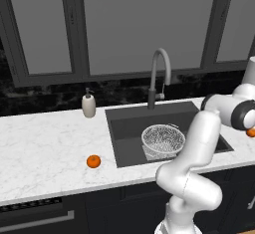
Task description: Put the colander in the sink, put the orange, tangerine, pear in the colander, and turn on the sink faucet and pour water over the colander.
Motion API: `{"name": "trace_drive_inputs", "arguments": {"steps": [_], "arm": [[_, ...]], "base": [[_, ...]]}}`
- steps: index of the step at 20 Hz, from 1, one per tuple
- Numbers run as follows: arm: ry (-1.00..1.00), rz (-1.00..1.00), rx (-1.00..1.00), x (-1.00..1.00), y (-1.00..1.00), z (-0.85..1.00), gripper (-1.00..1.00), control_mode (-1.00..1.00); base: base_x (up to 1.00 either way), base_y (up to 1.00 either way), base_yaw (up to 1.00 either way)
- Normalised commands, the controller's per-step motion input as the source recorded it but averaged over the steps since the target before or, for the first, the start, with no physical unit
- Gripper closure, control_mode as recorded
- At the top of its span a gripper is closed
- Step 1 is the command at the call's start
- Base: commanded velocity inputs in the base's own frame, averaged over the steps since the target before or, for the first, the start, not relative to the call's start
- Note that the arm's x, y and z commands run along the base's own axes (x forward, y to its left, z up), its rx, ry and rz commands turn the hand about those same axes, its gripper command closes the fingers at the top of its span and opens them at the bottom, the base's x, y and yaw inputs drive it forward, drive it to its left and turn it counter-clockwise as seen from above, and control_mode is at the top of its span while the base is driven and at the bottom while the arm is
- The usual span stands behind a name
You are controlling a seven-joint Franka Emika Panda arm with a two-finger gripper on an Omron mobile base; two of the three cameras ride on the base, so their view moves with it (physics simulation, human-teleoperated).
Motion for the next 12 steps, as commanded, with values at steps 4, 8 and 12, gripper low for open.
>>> {"name": "trace_drive_inputs", "arguments": {"steps": [4, 8, 12], "arm": [[-0.23, 0.27, -0.06, -0.74, 0.47, 0.87, 1.00, -1.00], [-0.25, 0.24, -0.18, -0.54, 0.51, 1.00, 1.00, -1.00], [-0.34, 0.20, -0.24, -0.16, 0.92, 0.88, 1.00, -1.00]], "base": [[0.00, 0.00, 0.00], [0.00, 0.00, 0.00], [0.00, 0.00, 0.00]]}}
